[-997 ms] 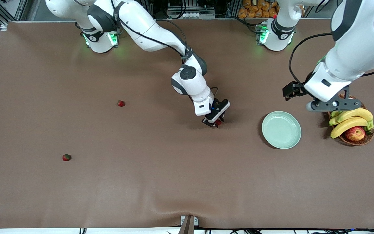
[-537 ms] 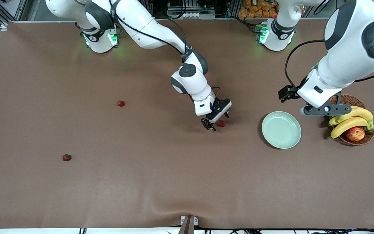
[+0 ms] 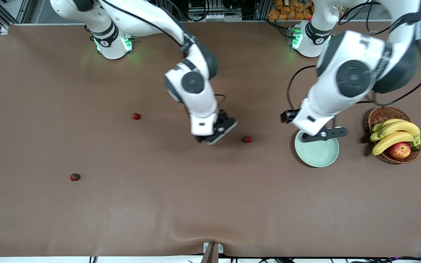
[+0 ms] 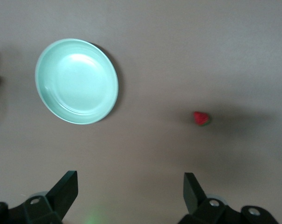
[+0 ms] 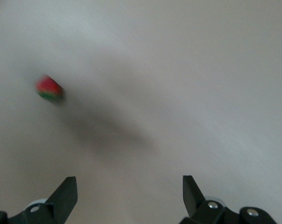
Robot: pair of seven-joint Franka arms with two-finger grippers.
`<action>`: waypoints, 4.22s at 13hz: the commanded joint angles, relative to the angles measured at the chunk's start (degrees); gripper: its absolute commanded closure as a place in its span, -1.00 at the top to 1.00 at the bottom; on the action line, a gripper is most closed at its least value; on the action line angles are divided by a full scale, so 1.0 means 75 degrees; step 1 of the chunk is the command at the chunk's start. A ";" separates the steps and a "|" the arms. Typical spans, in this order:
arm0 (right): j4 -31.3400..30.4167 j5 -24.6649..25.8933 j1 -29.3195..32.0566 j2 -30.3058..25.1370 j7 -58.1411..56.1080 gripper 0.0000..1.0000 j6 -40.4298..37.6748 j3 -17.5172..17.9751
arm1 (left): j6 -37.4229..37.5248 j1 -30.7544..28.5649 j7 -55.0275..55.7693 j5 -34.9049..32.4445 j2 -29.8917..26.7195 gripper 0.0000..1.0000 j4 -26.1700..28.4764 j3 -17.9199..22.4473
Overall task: Collect all strawberries into plate
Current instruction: 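Reach the right gripper to the second strawberry while the left gripper reaches the first, then close both grippers on their strawberries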
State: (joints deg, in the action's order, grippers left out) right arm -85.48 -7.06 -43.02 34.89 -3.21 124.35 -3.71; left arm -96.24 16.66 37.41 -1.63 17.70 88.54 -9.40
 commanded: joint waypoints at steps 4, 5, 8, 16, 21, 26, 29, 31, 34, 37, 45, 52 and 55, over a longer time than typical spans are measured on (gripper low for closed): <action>-0.1303 -0.0008 0.1632 -0.1122 -0.2005 1.00 -0.1837 0.0120 | -0.1262 0.0731 0.2614 -0.0181 0.1060 1.00 -0.0063 0.0000; -0.1643 0.0073 0.1844 -0.1298 -0.2288 1.00 -0.1815 0.0120 | -0.1497 0.0825 0.2977 -0.0181 0.1260 1.00 -0.0063 0.0000; -0.2288 0.0424 0.2337 -0.1638 -0.3215 1.00 -0.1745 0.0120 | -0.2142 0.1036 0.3857 -0.0181 0.1717 1.00 -0.0063 0.0011; -0.4960 0.1665 0.2385 -0.2624 -0.3533 1.00 -0.0561 0.0132 | -0.3912 0.1353 0.6413 -0.0778 0.2726 1.00 0.0112 0.0035; -0.5770 0.1855 0.2373 -0.2601 -0.3533 1.00 0.0610 0.0144 | -0.4955 0.1247 0.6578 -0.1035 0.2773 1.00 0.1096 0.0082; -0.6438 0.1855 0.2385 -0.2542 -0.3521 1.00 0.1688 0.0144 | -0.5097 0.1282 0.7011 -0.1107 0.2668 1.00 0.1531 0.0082; -0.6556 0.1855 0.2385 -0.2519 -0.3463 1.00 0.1783 0.0144 | -0.5097 0.1306 0.7187 -0.1118 0.2633 1.00 0.1636 0.0082; -0.6591 0.1855 0.2385 -0.2495 -0.3463 1.00 0.1888 0.0144 | -0.5097 0.1318 0.7316 -0.1119 0.2621 1.00 0.1637 0.0070; -0.6626 0.1855 0.2385 -0.2402 -0.3463 1.00 0.2076 0.0144 | -0.5074 0.1329 0.7410 -0.1119 0.2575 1.00 0.1800 0.0070; -0.6650 0.1855 0.2385 -0.2331 -0.3463 1.00 0.2135 0.0144 | -0.5050 0.1365 0.7469 -0.1119 0.2469 1.00 0.1953 0.0058; -0.6650 0.1855 0.2397 -0.2097 -0.3463 1.00 0.2135 0.0144 | -0.5050 0.1353 0.7492 -0.1107 0.2515 0.47 0.1965 0.0035; -0.6638 0.1890 0.2397 -0.2132 -0.3463 -1.00 0.2100 0.0132 | -0.4992 0.1271 0.7469 -0.1107 0.2283 -1.00 0.1953 0.0023; -0.6615 0.1890 0.2455 -0.2260 -0.3498 -1.00 0.1983 0.0143 | -0.4268 0.0897 0.7026 -0.1084 0.1569 -1.00 0.1953 0.0000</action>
State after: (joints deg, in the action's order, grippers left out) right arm -134.13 6.11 -25.22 19.34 -29.23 139.63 -3.17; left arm -132.03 25.65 91.47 -8.19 35.01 101.29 -8.94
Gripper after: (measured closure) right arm 0.670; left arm 0.678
